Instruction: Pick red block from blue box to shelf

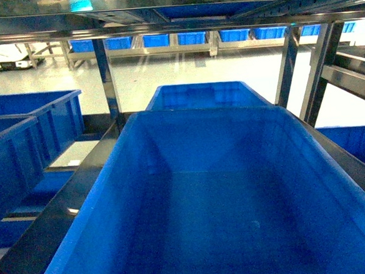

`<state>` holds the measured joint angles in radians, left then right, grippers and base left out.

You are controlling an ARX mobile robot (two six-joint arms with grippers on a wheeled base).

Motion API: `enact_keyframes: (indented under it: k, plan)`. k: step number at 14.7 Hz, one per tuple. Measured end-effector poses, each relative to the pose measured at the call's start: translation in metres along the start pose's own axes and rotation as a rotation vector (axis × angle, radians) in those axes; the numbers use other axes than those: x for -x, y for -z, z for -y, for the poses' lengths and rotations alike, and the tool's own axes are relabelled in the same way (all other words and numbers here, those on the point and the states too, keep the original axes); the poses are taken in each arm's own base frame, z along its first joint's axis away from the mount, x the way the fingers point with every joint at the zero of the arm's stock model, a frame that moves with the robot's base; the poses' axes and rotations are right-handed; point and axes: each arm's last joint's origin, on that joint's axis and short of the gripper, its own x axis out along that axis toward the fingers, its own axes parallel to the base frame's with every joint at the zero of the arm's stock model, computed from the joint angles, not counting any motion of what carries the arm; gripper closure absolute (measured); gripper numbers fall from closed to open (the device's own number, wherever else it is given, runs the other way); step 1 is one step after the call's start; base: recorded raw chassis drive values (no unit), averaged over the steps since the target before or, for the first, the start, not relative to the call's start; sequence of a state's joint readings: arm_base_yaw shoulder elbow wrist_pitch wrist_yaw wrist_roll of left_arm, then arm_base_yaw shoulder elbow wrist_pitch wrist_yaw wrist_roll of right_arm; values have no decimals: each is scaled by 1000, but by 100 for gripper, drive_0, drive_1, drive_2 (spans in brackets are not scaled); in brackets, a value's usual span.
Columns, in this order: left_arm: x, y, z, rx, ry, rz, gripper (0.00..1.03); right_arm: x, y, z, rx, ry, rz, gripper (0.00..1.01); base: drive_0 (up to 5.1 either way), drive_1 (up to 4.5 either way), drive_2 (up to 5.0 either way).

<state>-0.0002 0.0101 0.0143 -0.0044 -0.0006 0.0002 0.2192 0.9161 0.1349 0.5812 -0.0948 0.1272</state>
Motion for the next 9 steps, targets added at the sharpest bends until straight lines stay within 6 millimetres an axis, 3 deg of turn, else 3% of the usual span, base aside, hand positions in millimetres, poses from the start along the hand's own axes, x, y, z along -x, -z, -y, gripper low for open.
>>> enact_keyframes:
  k: [5, 9]
  plan:
    - [0, 0, 0, 0, 0, 0, 5, -37, -7, -11, -39, -252, -119, 74, 0, 0, 0]
    - [0, 0, 0, 0, 0, 0, 5, -60, 8, -24, -28, -312, -220, 74, 0, 0, 0]
